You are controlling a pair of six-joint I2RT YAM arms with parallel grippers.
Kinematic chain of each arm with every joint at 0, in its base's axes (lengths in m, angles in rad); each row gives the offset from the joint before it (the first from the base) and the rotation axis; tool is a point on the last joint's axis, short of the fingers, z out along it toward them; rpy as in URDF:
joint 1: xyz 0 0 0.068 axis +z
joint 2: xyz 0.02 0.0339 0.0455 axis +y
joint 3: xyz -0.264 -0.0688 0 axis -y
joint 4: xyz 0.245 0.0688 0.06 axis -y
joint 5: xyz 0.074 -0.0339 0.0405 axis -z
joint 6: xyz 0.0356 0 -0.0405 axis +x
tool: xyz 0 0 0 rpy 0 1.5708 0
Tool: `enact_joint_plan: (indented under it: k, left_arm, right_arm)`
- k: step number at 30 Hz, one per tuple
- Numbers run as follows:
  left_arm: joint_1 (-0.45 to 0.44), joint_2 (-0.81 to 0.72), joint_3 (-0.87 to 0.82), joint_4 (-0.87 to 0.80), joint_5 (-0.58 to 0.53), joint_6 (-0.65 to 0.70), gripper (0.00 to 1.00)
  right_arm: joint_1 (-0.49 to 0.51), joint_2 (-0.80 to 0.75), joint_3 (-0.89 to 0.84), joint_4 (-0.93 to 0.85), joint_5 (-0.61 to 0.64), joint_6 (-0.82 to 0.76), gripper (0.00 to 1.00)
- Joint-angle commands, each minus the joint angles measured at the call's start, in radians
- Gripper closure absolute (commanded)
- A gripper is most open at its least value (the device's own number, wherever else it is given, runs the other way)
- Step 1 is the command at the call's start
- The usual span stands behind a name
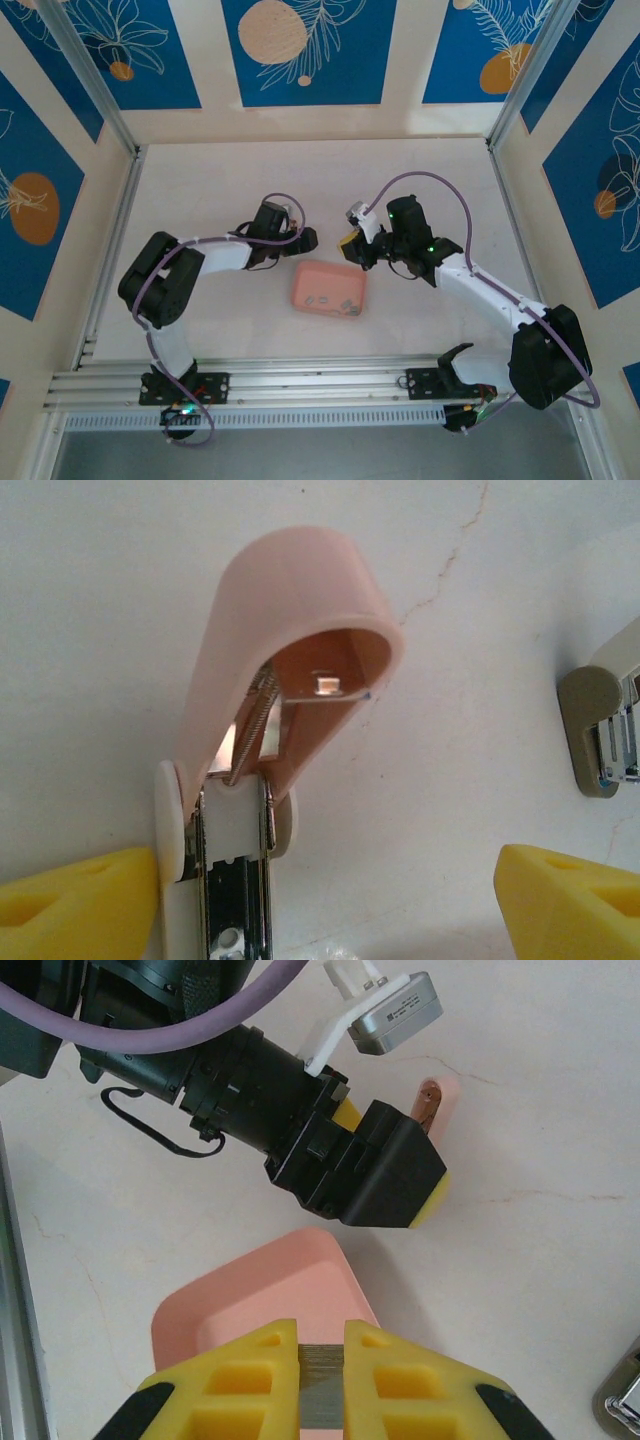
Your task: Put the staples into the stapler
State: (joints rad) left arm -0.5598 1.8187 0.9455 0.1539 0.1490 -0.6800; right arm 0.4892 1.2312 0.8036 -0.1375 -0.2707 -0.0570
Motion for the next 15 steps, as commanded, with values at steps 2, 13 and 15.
enact_joint_plan:
  k: [2,13,15]
  left_arm:
    - [-0.03,0.024,0.021,0.07,0.052,-0.016,0.14]
    - [-0.032,-0.065,-0.029,0.067,-0.016,0.015,0.14]
    - [-0.03,-0.107,-0.059,0.067,-0.053,0.025,0.13]
  right_arm:
    - [-0.005,-0.034,-0.018,0.027,-0.032,0.03,0.86]
    - [-0.008,-0.034,-0.012,0.061,0.015,0.141,0.86]
    - [-0.008,-0.02,-0.002,0.058,0.066,0.195,0.86]
